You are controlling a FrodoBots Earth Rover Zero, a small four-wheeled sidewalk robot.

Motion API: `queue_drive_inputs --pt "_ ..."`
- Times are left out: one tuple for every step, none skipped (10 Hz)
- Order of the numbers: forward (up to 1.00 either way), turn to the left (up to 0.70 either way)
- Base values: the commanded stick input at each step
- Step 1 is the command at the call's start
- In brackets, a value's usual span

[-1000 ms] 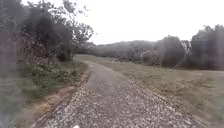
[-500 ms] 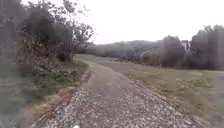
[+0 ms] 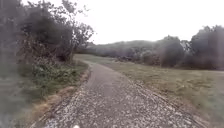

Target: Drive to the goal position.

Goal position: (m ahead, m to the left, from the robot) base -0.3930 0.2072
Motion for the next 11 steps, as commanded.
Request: queue_drive_inputs --pt "0.70 0.00" --pt "0.70 0.00" --pt "0.70 0.00" --pt "0.70 0.00" --pt "0.70 0.00" --pt "0.70 0.00" --pt "0.70 0.00" --pt "0.70 0.00" --pt "0.70 0.00" --pt "0.70 0.00" --pt "0.70 0.00"
